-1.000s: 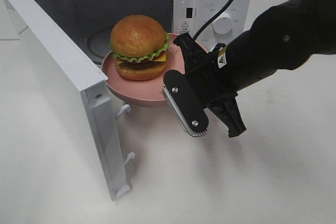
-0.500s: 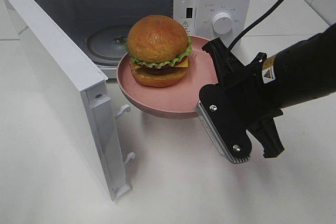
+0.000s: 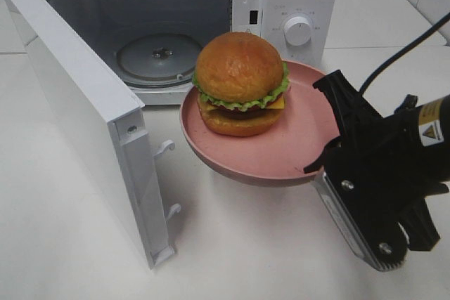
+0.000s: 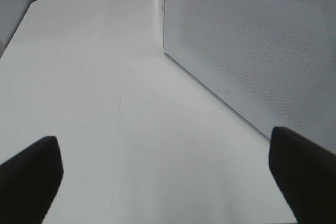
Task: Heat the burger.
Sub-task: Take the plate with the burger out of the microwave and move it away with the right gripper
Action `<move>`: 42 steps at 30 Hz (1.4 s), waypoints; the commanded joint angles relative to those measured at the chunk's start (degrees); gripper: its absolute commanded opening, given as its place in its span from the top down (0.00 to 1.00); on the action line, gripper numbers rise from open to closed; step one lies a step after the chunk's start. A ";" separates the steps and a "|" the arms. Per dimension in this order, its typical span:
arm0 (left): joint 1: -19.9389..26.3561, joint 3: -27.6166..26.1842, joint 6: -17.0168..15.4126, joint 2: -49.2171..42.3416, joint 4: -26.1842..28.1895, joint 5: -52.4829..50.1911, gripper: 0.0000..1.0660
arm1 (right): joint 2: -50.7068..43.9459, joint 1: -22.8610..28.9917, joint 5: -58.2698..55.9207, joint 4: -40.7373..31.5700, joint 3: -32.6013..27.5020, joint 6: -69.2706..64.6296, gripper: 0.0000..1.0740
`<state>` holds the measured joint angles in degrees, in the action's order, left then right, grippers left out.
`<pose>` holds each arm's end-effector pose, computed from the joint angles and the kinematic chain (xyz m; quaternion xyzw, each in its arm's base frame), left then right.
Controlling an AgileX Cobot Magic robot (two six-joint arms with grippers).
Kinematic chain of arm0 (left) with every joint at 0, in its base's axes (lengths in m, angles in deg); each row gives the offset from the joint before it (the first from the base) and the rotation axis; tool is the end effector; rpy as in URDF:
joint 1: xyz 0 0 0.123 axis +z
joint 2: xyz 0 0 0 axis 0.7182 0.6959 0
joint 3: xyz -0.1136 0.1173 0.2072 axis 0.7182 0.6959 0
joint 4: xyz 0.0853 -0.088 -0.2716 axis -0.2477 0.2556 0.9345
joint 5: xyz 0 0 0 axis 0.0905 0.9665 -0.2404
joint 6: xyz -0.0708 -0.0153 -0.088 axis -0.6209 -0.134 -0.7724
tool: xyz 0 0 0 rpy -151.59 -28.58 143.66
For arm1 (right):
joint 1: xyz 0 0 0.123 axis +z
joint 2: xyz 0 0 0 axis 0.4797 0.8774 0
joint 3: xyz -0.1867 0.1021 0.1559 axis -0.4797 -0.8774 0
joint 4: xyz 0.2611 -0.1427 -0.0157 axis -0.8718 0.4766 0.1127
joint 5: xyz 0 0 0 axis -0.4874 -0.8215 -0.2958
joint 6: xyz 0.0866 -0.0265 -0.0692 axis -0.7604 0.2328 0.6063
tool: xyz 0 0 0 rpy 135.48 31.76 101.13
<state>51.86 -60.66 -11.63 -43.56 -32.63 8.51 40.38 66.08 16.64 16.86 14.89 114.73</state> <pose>0.0747 -0.0094 0.2966 0.0146 0.8467 -0.0247 0.5313 0.2198 0.1685 0.1527 -0.8280 0.4308 -0.1511 0.3255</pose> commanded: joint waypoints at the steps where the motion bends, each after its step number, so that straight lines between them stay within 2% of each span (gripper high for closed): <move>1: -0.40 0.17 -0.46 -0.40 0.40 0.11 0.06 | -4.24 -0.06 1.20 -0.06 -1.60 -0.57 1.00; 7: -0.40 0.17 -0.46 -0.40 0.40 0.11 0.06 | -11.40 -0.06 -2.81 -0.06 -4.41 -0.86 1.00; 15: -0.40 0.17 -0.46 -0.40 0.40 0.11 0.06 | -16.16 -0.06 -6.88 1.49 -6.02 -3.15 1.00; 23: -0.40 0.17 -0.46 -0.40 0.40 0.11 0.06 | -20.45 -0.06 -11.69 7.51 -6.76 -12.32 0.99; 27: -0.40 0.17 -0.46 -0.40 0.40 0.11 0.06 | -20.63 -0.06 -12.15 14.61 -6.76 -23.78 0.99; 31: -0.40 0.17 -0.46 -0.40 0.40 0.11 0.06 | -20.63 -0.06 -12.15 19.14 -6.76 -29.85 0.99; 32: -0.40 0.17 -0.46 -0.40 0.40 0.11 0.06 | -20.51 -0.06 -12.15 22.86 -6.76 -35.41 0.99; 34: -0.40 0.17 -0.46 -0.40 0.40 0.11 0.06 | -20.34 -0.06 -12.15 24.87 -6.76 -37.93 0.99; 35: -0.40 0.17 -0.46 -0.40 0.40 0.11 0.06 | -20.23 -0.06 -12.15 28.59 -6.76 -44.40 0.99; 42: -0.40 0.17 -0.46 -0.40 0.40 0.11 0.06 | -20.23 -0.06 -12.43 37.30 -6.76 -59.07 0.99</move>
<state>51.86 -60.66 -11.68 -43.56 -32.63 8.51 20.55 66.08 1.28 50.15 7.73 57.84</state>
